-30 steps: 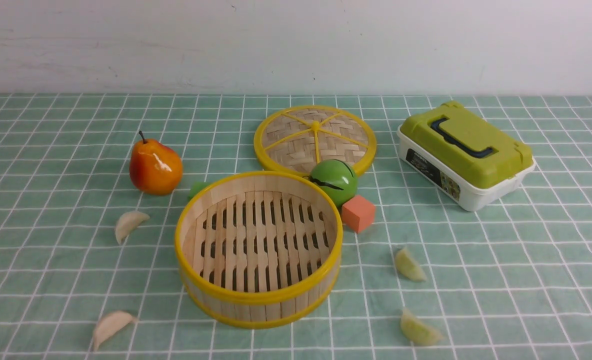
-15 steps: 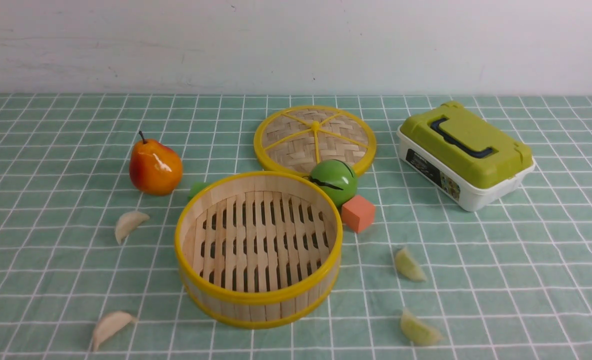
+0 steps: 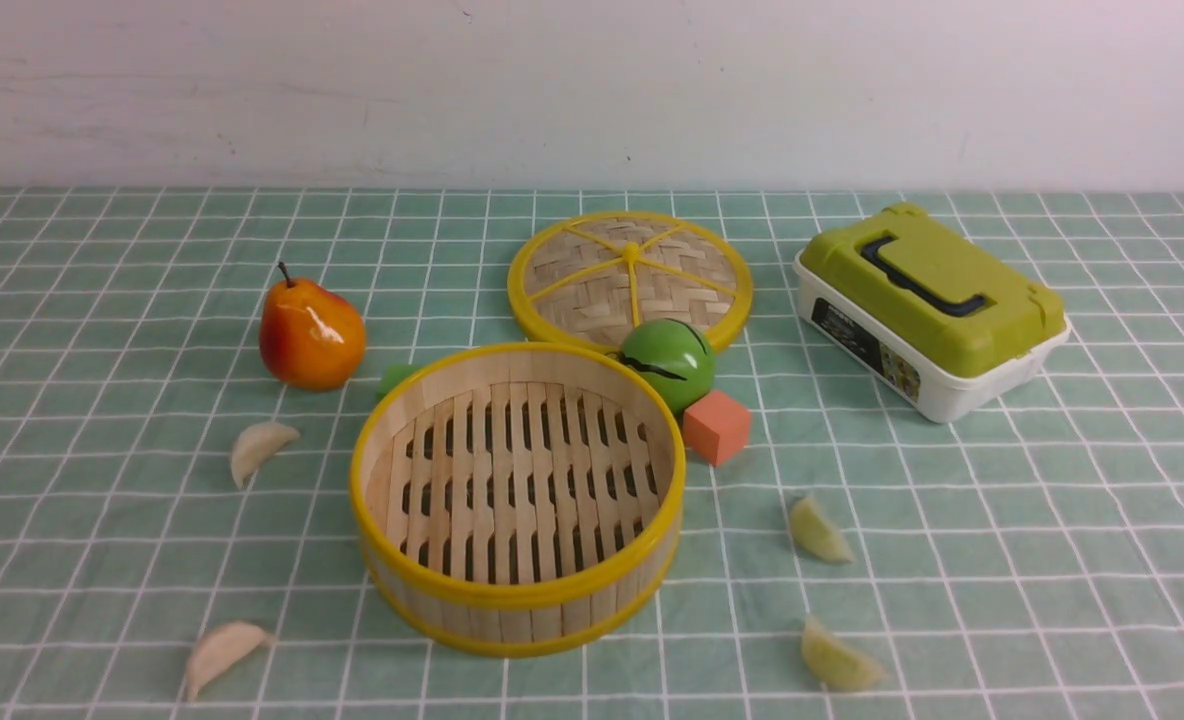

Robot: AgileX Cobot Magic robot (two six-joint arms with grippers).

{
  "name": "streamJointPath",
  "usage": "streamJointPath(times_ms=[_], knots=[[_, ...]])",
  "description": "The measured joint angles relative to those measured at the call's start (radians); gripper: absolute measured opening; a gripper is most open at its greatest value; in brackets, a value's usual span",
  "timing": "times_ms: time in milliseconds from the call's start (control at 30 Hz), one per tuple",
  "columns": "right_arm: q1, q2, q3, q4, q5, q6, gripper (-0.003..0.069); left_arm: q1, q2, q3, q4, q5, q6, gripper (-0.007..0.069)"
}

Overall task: Put the dumplings into the steamer on the table with the blue tablecloth.
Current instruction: 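Reach for and grasp a dumpling on the table with the left gripper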

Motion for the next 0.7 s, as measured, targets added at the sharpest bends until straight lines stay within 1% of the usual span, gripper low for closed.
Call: streamJointPath(times_ms=[67, 100, 133, 200, 233, 267, 333, 367, 400, 467, 567, 600, 633, 700], knots=[[0.000, 0.067, -0.032, 0.007, 0.136, 0.000, -0.0012, 0.000, 0.094, -0.033, 0.000, 0.059, -0.029, -0.0014], [0.000, 0.084, -0.037, 0.009, 0.170, 0.000, -0.0010, 0.000, 0.118, -0.039, -0.001, 0.075, -0.037, -0.0014], [0.000, 0.140, -0.051, 0.021, 0.284, 0.006, -0.0010, 0.000, 0.191, -0.055, -0.016, 0.137, -0.062, -0.0014], [0.005, 0.217, -0.071, 0.069, 0.433, 0.014, -0.0008, 0.000, 0.325, -0.085, -0.077, 0.267, -0.076, -0.0014], [0.011, 0.242, -0.080, 0.090, 0.500, 0.013, -0.0007, 0.000, 0.372, -0.099, -0.122, 0.324, -0.063, -0.0014], [0.029, 0.284, -0.096, 0.131, 0.586, -0.014, -0.0006, 0.000, 0.463, -0.127, -0.199, 0.432, -0.001, -0.0014], [0.056, 0.327, -0.107, 0.182, 0.663, -0.070, -0.0005, 0.000, 0.541, -0.165, -0.290, 0.544, 0.106, -0.0014], [0.071, 0.352, -0.110, 0.209, 0.703, -0.111, -0.0005, 0.000, 0.586, -0.185, -0.347, 0.622, 0.180, -0.0014], [0.083, 0.371, -0.111, 0.230, 0.730, -0.144, -0.0005, 0.000, 0.619, -0.199, -0.392, 0.651, 0.237, -0.0014], [0.128, 0.452, -0.113, 0.318, 0.811, -0.294, -0.0004, 0.000, 0.771, -0.257, -0.612, 0.797, 0.482, -0.0014], [0.157, 0.516, -0.113, 0.395, 0.826, -0.418, -0.0004, 0.000, 0.886, -0.312, -0.756, 0.854, 0.621, -0.0014], [0.162, 0.528, -0.113, 0.412, 0.824, -0.441, -0.0003, 0.000, 0.903, -0.320, -0.771, 0.859, 0.639, -0.0014], [0.170, 0.553, -0.113, 0.459, 0.812, -0.485, -0.0002, 0.000, 0.967, -0.351, -0.810, 0.878, 0.696, -0.0008], [0.173, 0.573, -0.113, 0.506, 0.794, -0.529, -0.0002, -0.004, 1.032, -0.384, -0.817, 0.893, 0.725, 0.0010]])
